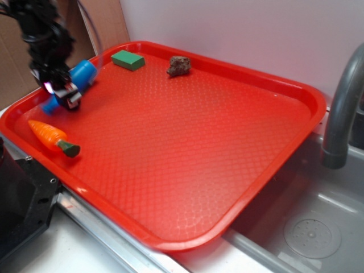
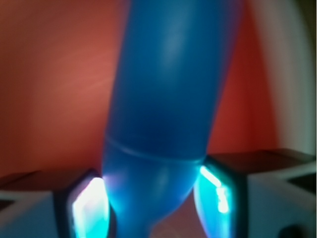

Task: Grab the blue bottle.

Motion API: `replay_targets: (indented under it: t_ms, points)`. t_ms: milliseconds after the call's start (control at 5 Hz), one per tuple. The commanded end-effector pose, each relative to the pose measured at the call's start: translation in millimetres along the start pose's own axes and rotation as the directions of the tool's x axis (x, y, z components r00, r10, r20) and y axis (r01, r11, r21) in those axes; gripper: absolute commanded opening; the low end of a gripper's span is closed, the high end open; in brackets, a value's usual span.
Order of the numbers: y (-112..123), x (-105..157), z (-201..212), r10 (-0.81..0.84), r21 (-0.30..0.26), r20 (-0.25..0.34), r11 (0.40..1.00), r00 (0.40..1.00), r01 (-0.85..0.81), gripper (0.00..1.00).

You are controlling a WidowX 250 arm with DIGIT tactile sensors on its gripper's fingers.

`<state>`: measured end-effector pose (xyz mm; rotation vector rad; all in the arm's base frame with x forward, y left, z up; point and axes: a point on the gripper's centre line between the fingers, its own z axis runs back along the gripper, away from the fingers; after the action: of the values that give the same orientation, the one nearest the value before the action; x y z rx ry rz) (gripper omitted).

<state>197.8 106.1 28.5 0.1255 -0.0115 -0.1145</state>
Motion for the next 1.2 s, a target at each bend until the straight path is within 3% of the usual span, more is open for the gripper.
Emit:
replay_targets:
  t_ms: [0, 400, 1000]
  points:
    - [-8.3, 14.3, 33.6, -0.034, 0.065, 0.032, 0.997, 0.999, 0.032, 0.00]
    - [-34.8, 4.3, 121.8, 0.016, 0.045, 0.112, 0.999, 0.994, -0.021, 0.00]
    - [-60.9, -4.2, 227.2, 0.086, 0.009, 0.162, 0.996, 0.983, -0.089, 0.00]
